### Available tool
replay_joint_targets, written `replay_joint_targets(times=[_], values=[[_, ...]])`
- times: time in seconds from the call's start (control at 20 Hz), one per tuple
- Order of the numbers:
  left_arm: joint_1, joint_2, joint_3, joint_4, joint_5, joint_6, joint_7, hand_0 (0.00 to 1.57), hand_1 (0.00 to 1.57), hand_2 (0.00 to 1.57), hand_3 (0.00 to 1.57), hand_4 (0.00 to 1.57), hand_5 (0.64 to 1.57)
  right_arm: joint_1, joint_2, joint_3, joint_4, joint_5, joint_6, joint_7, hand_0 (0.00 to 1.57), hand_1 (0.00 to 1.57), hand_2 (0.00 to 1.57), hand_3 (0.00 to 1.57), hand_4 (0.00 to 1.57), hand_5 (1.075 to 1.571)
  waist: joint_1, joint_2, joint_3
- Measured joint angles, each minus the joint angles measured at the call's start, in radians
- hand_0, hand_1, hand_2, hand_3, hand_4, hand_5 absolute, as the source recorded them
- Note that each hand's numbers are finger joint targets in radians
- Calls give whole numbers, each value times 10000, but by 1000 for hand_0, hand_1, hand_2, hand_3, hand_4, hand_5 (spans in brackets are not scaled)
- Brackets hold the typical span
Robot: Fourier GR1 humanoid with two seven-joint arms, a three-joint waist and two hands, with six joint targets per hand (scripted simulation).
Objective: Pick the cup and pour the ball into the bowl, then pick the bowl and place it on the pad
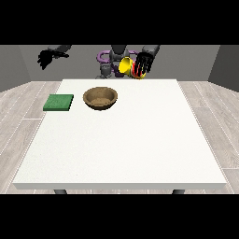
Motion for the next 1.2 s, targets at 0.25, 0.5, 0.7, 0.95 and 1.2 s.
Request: replay_joint_targets(times=[0.25,0.5,0.7,0.95,1.2], values=[[-633,-541,-1461,227,-1984,-617,1115,1482,1482,1571,1571,1571,1204,-133,-117,-76,380,42,36,-98,0,0,0,0,0,1571,28,-155,5],[-1323,-1079,-2776,610,-3609,-1734,1660,1536,1536,1571,1571,1571,1124,-401,-143,-40,552,53,165,-249,0,0,0,0,0,1570,-199,84,3],[-1640,-1365,-4025,986,-5090,-2607,2037,1498,1498,1571,1571,1491,1236,-498,-119,-31,729,57,206,-314,0,0,0,0,0,1571,-231,52,1],[-1560,-1668,-5134,1119,-6321,-3607,1933,1449,1449,1571,1571,1529,1137,-311,-218,-102,969,87,193,-238,0,0,0,0,0,1571,30,-379,-7],[-1717,-1868,-5212,1063,-7049,-4197,1774,1447,1447,1571,1571,1532,1135,-471,-191,-46,854,-6,186,78,0,0,0,0,0,1568,53,-234,-15]])
